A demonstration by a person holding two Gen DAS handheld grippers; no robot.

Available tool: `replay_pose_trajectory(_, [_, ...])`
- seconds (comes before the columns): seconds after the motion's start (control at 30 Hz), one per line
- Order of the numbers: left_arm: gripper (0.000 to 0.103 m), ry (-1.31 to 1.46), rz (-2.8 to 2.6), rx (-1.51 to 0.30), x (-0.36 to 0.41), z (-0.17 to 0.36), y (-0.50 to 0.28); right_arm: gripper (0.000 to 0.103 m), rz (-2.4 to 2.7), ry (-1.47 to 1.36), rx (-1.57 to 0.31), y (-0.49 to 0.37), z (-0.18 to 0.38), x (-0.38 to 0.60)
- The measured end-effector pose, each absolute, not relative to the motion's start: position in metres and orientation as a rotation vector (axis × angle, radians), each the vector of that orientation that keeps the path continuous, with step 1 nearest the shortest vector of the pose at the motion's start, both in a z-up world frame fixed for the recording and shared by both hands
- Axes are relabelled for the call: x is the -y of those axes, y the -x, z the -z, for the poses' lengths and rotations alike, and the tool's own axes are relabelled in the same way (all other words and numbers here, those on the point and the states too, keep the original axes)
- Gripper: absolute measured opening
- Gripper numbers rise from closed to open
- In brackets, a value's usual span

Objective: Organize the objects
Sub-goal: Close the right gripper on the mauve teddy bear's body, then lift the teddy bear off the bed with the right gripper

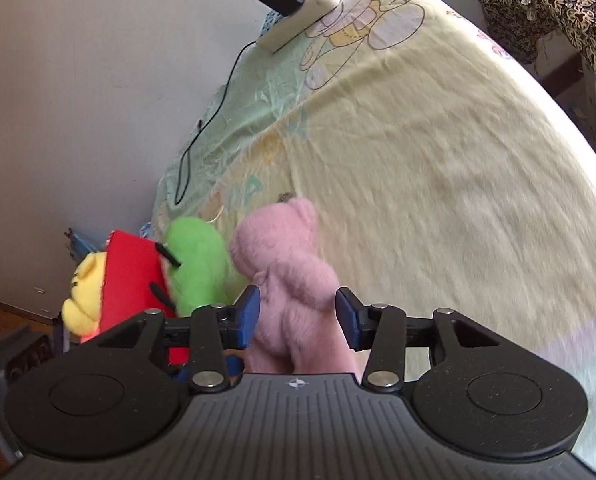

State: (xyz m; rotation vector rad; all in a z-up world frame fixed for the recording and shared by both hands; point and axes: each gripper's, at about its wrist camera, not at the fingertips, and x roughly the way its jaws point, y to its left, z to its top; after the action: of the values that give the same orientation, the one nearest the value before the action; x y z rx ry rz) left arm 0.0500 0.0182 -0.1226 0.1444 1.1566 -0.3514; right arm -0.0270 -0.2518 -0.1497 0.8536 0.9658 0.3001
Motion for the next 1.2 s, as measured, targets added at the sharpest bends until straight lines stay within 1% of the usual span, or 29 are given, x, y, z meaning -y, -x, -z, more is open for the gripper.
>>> replay_pose_trajectory(0.27, [0.101, -0.012, 0.356, -1.181, -0.019, 0.135, -0.083, 0.045, -0.392, -0.9, -1.011, 0.012, 0.169, 0.24])
replay_pose_trajectory(0.43, [0.101, 0.008, 0.349, -1.196, -0.021, 0.143, -0.091, 0.041, -0.448, -0.897, -1.027, 0.008, 0.17, 0.227])
replay_pose_trajectory(0.6, [0.1, -0.003, 0.359, -1.19, -0.018, 0.144, -0.095, 0.041, -0.444, -0.946, -1.044, 0.004, 0.177, 0.229])
replay_pose_trajectory(0.9, [0.094, -0.029, 0.391, -1.198, -0.014, 0.145, -0.087, 0.04, -0.439, -0.95, -1.049, 0.021, 0.172, 0.233])
replay_pose_trajectory(1.2, [0.094, -0.051, 0.407, -1.237, -0.012, 0.146, -0.061, 0.04, -0.427, -0.916, -1.097, 0.048, 0.163, 0.226])
